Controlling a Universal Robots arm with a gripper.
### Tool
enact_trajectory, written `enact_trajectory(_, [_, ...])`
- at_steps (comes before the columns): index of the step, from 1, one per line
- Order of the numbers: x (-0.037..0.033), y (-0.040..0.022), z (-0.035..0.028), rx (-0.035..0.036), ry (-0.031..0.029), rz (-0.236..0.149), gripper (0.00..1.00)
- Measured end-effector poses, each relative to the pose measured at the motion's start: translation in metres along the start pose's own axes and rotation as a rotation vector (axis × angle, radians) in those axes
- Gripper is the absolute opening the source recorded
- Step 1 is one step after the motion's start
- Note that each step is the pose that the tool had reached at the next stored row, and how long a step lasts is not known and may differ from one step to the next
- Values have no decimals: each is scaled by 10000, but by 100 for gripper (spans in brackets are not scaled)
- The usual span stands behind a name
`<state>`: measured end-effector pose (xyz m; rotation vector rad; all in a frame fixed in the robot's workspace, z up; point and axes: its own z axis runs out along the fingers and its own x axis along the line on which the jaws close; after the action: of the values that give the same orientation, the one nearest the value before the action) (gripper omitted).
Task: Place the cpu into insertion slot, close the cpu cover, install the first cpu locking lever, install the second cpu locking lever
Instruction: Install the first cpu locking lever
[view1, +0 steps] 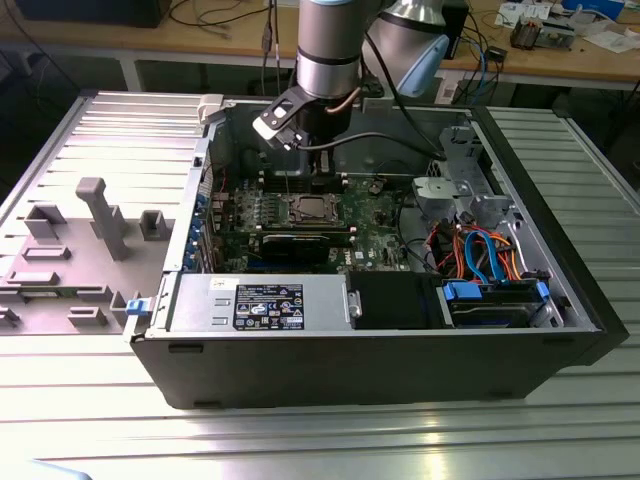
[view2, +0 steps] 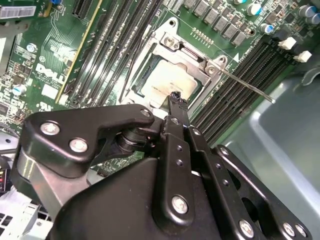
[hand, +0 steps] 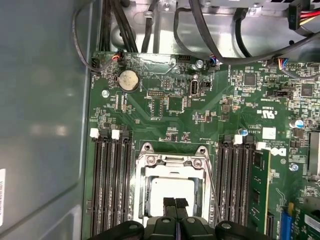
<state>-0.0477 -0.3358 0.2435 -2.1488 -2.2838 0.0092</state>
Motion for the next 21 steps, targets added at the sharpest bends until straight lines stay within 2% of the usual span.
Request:
enact_trajectory(11, [0,0,-203,133,9,1,11])
enact_trajectory(14, [0,0,-231,164,11,0,11])
enact_trajectory(21, [0,0,-232,170,11,0,11])
